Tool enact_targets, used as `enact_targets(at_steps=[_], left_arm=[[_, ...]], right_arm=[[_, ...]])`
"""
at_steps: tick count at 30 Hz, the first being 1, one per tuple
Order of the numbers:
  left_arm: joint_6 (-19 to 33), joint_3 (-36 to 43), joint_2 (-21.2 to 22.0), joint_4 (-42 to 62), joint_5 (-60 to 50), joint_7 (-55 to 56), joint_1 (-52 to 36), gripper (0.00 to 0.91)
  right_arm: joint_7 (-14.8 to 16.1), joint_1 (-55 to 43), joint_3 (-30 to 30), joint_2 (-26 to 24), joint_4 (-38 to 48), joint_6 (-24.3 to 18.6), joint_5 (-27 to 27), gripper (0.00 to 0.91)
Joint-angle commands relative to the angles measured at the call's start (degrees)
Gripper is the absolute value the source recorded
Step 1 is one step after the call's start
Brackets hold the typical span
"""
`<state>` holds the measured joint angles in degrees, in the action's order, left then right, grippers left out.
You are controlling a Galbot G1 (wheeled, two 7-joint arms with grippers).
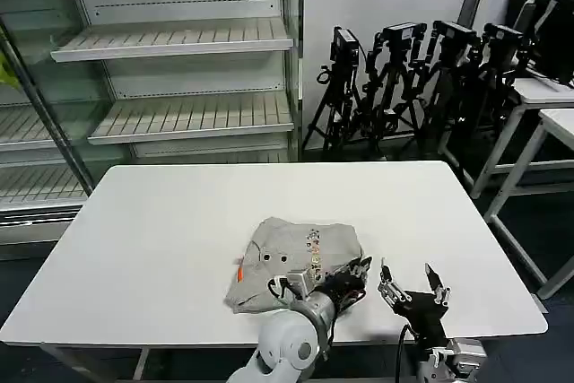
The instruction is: Fold and organize the clothes.
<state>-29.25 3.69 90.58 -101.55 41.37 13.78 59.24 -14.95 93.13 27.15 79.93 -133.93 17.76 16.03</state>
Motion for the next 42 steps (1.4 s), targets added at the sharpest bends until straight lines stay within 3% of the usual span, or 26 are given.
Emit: enact_targets(at_steps=[1,7,13,18,28,42], left_arm=[[0.9,-0.5,-0.4,-3.8,-1.0,-2.7,-0.1,0.907],[4.0,-4.4,-4.6,-10.4,-4.2,-4.3,3.5,0.907],[10.8,-12.4,-11.5,-19.2,-20.2,-5.3,10.2,0.907],[15.7,-22.6,-14.2,-24.2,-26.7,-5.1,18.9,0.907],[21.1,-32.9,-14.1,-29.3,-30.4,-5.0,30.7,0.907],[23.2,-32.1,-10.3,-33.8,-36.2,-5.1,35.4,0.907]], right_arm=[[0.2,0.0,0.3,-0.1,-0.7,-0.1,0.0,0.907],[0.7,-0.1,0.4,-0.5,-1.7,-1.1,-2.1,0.907],[1.2,-0.2,0.2,-1.3,-1.8,-4.0,-11.2,0.907],[2.0,0.5,-0.9,-1.4,-1.3,-5.1,-16.2,0.907],[0.2,-1.6,-3.9,-0.4,1.7,-7.1,-17.9,0.907],[-0.6,-1.5,-5.8,-0.8,1.2,-8.1,-18.1,0.907]])
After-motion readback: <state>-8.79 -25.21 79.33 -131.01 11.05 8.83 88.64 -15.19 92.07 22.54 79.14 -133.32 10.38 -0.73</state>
